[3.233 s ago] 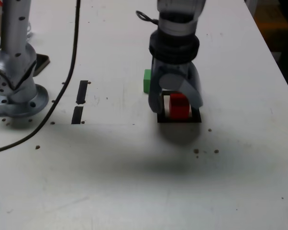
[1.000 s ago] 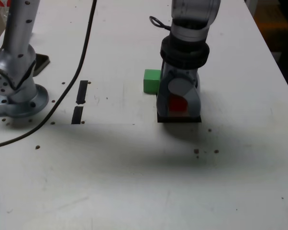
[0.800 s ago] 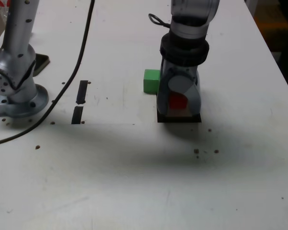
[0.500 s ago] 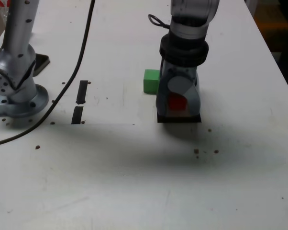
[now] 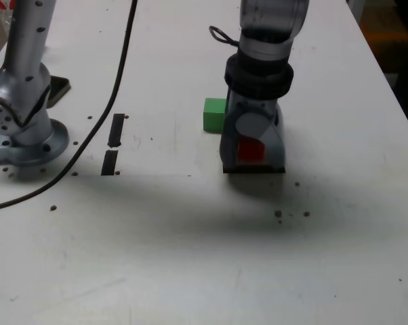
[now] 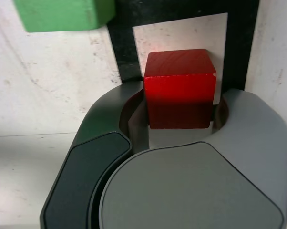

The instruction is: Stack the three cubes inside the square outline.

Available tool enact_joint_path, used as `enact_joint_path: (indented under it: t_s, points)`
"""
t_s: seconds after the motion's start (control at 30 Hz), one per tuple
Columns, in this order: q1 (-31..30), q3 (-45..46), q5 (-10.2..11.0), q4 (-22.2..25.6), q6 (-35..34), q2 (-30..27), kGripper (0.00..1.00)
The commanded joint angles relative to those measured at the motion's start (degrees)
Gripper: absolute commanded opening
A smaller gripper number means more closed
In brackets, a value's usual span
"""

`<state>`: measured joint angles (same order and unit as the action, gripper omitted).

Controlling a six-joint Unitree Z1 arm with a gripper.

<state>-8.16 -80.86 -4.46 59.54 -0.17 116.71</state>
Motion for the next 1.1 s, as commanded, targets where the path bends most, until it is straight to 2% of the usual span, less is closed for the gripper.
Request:
enact_joint_path:
  t_s: [0.0,0.33,0.43,0.57,0.93,1.07]
  points:
    - [0.1,0.1,0.1,-0.1,0.1,0.1,0.69]
    - [0.1,1.0,0.5,0.1,0.1,-0.4,0.74]
    - [0.2,1.1,1.2,0.9,-0.2,-1.3,0.74]
    - [0.2,1.0,2.8,2.2,-0.8,-2.8,0.74]
    - [0.3,-1.7,9.4,9.8,-1.5,-9.4,0.75]
    - [0.9,-2.7,10.4,11.1,-1.3,-10.0,0.76]
